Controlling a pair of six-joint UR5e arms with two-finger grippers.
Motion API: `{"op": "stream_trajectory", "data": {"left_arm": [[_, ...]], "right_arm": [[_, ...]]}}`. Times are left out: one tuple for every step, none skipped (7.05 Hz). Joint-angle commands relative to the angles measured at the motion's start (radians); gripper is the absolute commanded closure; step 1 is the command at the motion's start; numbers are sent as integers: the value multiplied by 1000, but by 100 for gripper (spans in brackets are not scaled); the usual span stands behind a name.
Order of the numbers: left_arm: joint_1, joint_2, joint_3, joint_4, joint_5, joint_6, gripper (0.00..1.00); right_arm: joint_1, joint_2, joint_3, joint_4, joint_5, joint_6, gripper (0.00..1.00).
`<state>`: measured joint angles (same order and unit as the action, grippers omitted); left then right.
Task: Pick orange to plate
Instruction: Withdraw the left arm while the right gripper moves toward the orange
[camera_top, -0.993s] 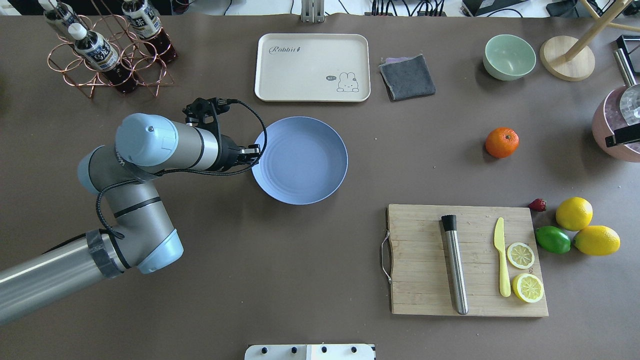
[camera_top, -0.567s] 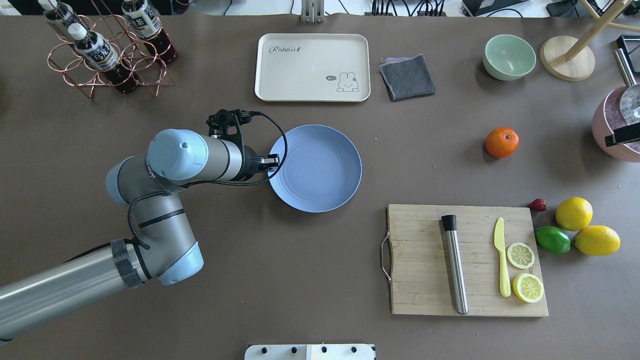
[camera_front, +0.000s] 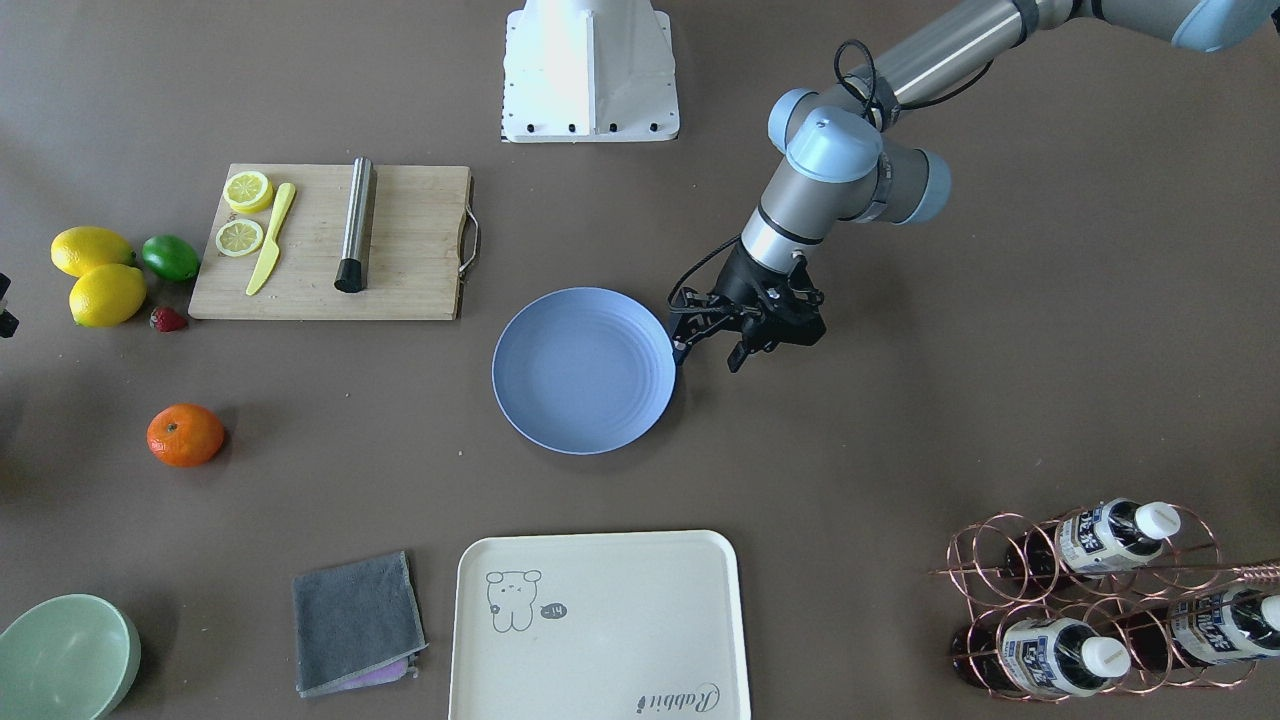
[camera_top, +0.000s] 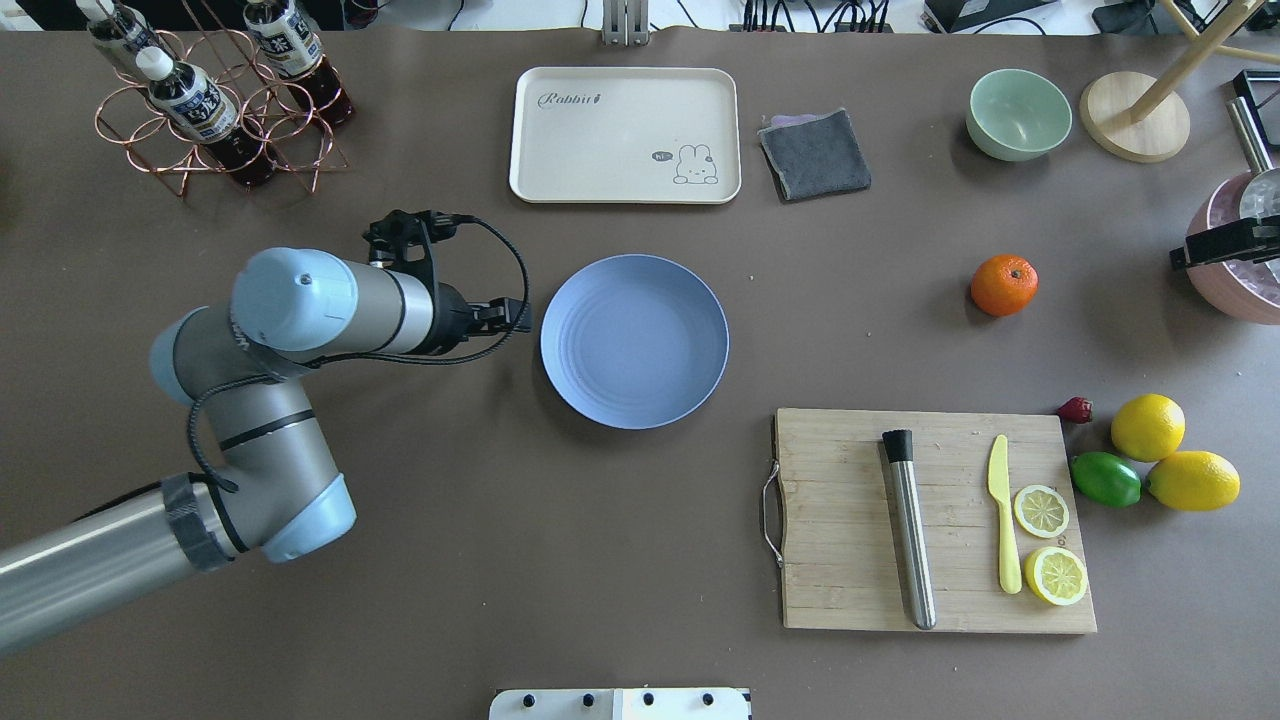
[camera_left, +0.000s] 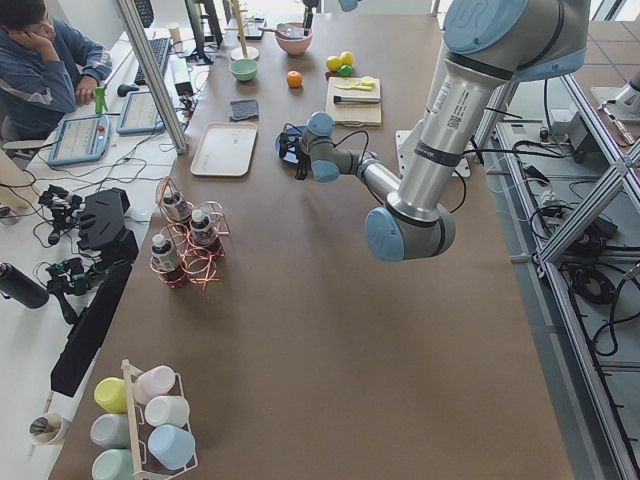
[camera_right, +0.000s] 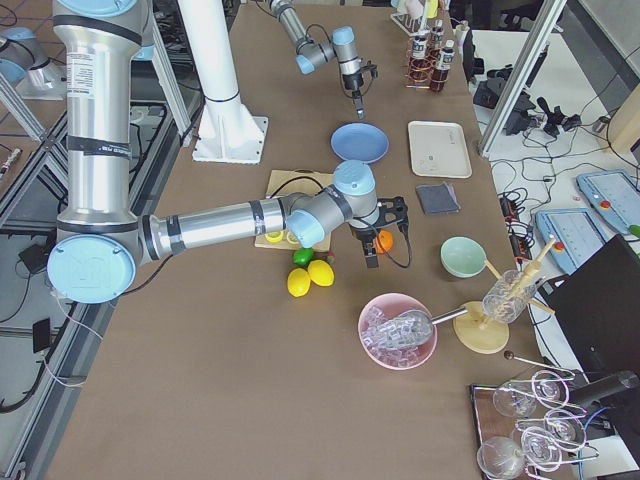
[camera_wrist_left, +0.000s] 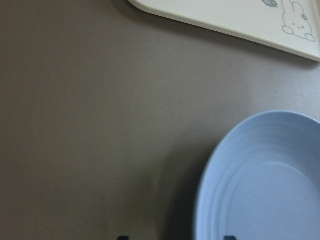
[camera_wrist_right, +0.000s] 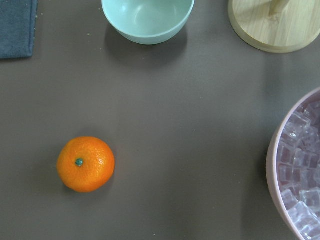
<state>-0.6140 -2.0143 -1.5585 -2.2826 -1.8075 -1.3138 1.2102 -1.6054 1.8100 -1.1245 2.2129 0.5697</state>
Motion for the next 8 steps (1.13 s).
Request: {"op": "stream_trajectory", "data": {"left_arm": [[-210, 281, -148, 0, -203, 240, 2], [-327, 399, -159, 0, -266, 413, 2], [-462, 486, -155, 3, -344, 618, 2], [-645, 527, -128, 55, -486, 857, 2], [-803, 531, -106, 184, -572, 1135, 2], [-899, 525, -103, 360, -582, 1393, 2], [-937, 519, -106, 503, -582, 1538, 2], [-954, 538, -103, 497, -579, 1592, 2]], "right_arm": [[-62, 109, -3, -97, -47, 69, 0], [-111, 152, -6, -125, -86, 109, 0], [-144, 179, -15, -126, -104, 145, 0], [-158, 182, -18, -126, -107, 145, 0], [-162, 182, -24, -126, -107, 145, 0], [-170, 186, -43, -127, -104, 145, 0], [-179, 205, -79, -126, -102, 145, 0], [-196, 232, -127, -124, -104, 145, 0]]}}
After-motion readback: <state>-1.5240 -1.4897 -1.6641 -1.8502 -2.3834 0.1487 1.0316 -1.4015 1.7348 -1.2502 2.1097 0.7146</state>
